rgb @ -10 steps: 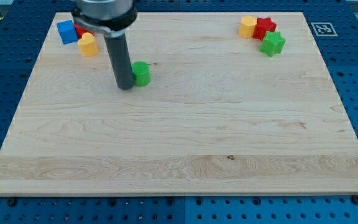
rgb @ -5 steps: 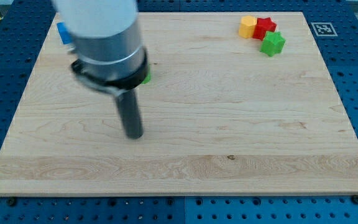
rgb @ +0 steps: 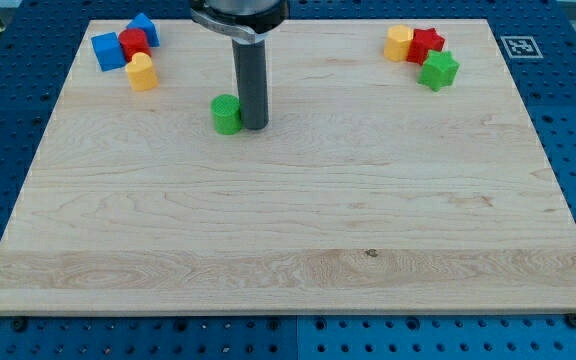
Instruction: Move the green circle closer to the yellow heart
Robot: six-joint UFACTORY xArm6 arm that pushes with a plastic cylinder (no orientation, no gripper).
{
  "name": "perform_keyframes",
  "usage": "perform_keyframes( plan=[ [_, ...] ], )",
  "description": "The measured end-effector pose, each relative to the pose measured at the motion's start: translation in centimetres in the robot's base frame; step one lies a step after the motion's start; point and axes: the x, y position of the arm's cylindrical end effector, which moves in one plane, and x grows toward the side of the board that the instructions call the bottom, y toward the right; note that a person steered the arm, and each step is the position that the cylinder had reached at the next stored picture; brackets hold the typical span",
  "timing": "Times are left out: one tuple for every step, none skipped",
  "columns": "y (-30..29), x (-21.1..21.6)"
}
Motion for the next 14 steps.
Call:
perform_keyframes(
  plan=[
    [-1.4, -0.1],
    [-3.4, -0.1],
    [-4.9, -0.5],
    [-4.9, 0.3],
    [-5.0, 0.3],
    [-5.4, -1.2],
    [-5.8, -3.3],
    [-6.4, -5.8],
    [-6.8, -6.1],
    [-5.4, -3.6],
    [-3.8, -1.1],
    [-4.3, 0.2],
    [-6.6, 0.2],
    [-8.6, -0.3]
  ],
)
